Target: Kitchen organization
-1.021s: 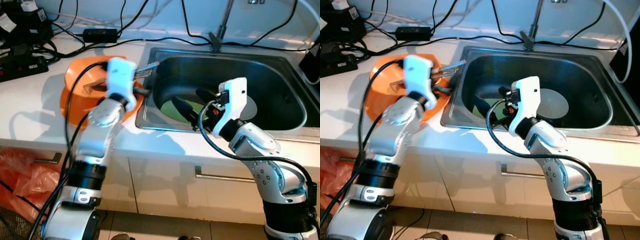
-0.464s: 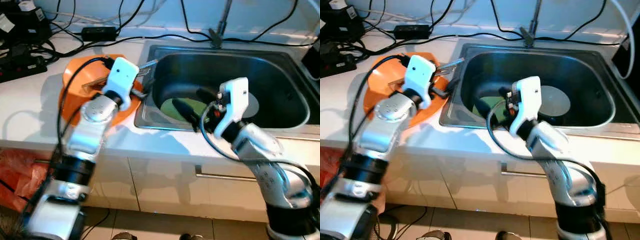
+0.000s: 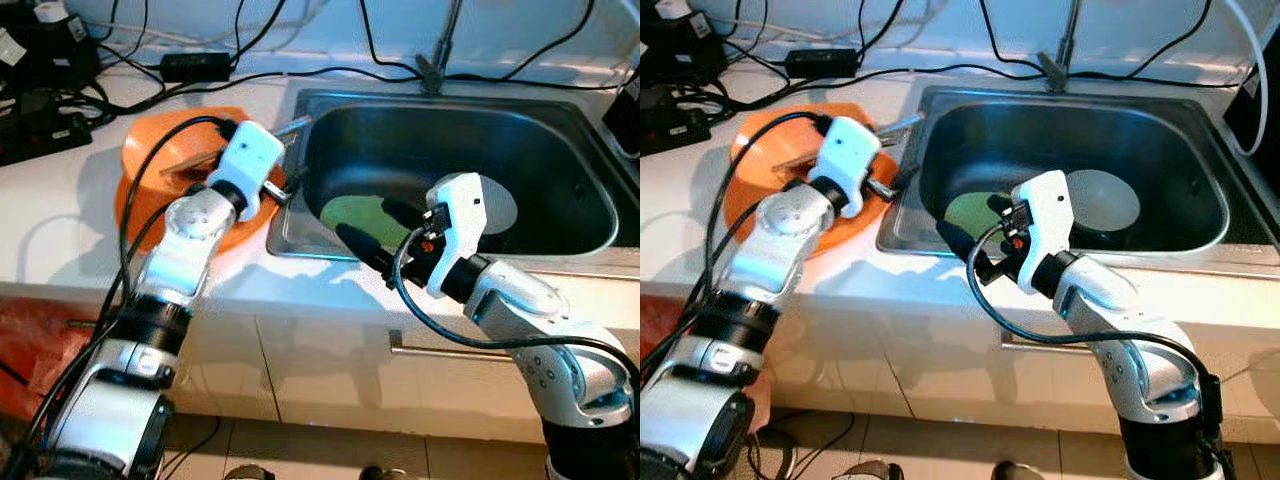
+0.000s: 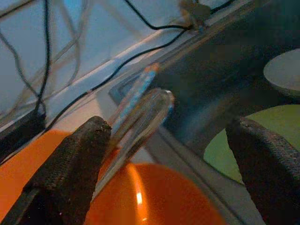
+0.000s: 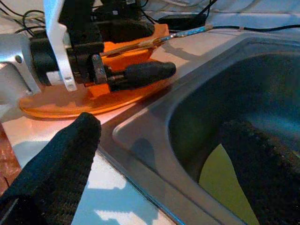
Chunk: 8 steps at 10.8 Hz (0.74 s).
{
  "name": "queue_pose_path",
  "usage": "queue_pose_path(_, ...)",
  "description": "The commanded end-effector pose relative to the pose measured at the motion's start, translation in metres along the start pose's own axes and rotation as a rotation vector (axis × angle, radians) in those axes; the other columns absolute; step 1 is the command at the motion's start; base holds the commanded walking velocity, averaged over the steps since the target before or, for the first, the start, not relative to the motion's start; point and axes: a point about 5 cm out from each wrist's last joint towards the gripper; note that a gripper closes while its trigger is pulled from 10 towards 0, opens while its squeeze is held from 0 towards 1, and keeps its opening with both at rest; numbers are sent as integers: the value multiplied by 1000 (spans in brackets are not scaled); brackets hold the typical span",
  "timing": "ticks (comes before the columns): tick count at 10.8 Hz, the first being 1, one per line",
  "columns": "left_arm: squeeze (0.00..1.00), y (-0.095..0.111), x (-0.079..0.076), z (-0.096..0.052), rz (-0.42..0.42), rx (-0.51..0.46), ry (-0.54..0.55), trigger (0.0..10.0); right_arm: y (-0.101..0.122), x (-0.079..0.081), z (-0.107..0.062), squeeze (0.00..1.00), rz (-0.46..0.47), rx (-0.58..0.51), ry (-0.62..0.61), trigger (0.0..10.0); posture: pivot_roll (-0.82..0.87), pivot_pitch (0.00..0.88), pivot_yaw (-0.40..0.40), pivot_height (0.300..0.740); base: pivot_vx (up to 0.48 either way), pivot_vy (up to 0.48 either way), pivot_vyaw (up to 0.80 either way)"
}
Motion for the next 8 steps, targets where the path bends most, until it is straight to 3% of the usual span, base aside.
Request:
queue_pose_path(1, 0, 4, -1, 3, 40, -16, -28, 10000, 1, 5, -1, 0, -5, 6, 31, 10000, 49, 111, 25, 740, 0, 0, 0)
queue_pose_path(2, 0, 4, -2, 5, 67, -26, -48, 10000, 1, 5, -2, 0, -12, 13, 34, 10000, 48, 111, 27, 740, 0, 0, 0)
queue_pose_path(3, 0, 3, -1, 7, 64, -26, -57, 5843, 1, 4, -2, 0, -15, 11, 22, 10000, 46, 110, 28, 740, 0, 0, 0)
queue_pose_path(5, 0, 0, 2, 8, 70, -18, -59, 1059, 1, 4, -2, 0, -18, 10, 19, 10000, 46, 110, 25, 740, 0, 0, 0)
queue_pose_path(6, 0, -2, 4, 7, 76, -13, -55, 1608, 2, 4, -2, 0, -22, 10, 18, 10000, 47, 109, 24, 740, 0, 0, 0)
queue_pose_path(8, 0, -5, 8, 8, 82, -11, -51, 1176, 2, 4, -2, 0, -28, 10, 16, 10000, 48, 108, 24, 740, 0, 0, 0)
Point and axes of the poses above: a point about 5 cm out from each wrist's last joint towards the gripper, its own z axis pointing out of the wrist towards the gripper, its own y axis along the axis of the wrist's last joint, x = y × z, and after that the axes turned 6 degrees about z, right-handed
